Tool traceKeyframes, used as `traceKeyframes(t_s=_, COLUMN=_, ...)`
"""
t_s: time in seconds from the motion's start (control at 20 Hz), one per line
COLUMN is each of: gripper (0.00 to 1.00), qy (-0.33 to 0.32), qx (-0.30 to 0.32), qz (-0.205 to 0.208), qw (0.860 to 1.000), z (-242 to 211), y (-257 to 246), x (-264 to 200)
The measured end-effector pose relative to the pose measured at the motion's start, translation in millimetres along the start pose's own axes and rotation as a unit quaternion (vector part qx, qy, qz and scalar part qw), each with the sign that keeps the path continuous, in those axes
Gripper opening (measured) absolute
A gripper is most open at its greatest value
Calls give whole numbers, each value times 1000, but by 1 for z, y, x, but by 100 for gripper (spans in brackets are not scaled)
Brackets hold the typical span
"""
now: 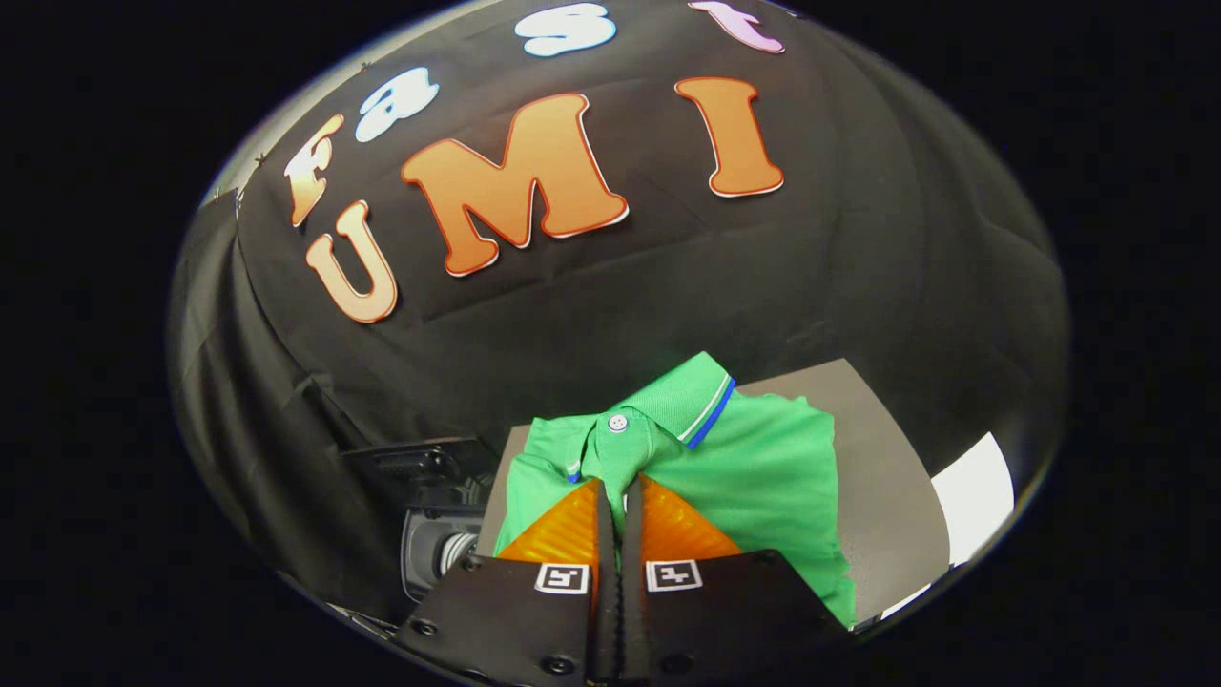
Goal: Put the clothes into the washing machine and then close the washing machine lid.
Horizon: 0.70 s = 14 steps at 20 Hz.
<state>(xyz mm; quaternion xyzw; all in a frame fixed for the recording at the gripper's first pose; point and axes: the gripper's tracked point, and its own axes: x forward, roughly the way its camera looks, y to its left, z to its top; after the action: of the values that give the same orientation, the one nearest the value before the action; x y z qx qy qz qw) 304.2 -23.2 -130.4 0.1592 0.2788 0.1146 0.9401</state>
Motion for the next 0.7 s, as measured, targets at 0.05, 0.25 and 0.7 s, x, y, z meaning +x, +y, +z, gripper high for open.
traceKeyframes(t_s=0.05, gripper=8, qy=-20, qx=6, qz=6, qw=1000, z=9, y=3, x=-6)
traceKeyframes(t_s=0.25, gripper=9, qy=-48, qx=12, qz=19, qw=999, z=24, y=23, x=-28)
traceKeyframes(t_s=0.7, gripper=8, qy=-132, qx=-15, qz=19, qw=991, z=58, y=109, x=-91)
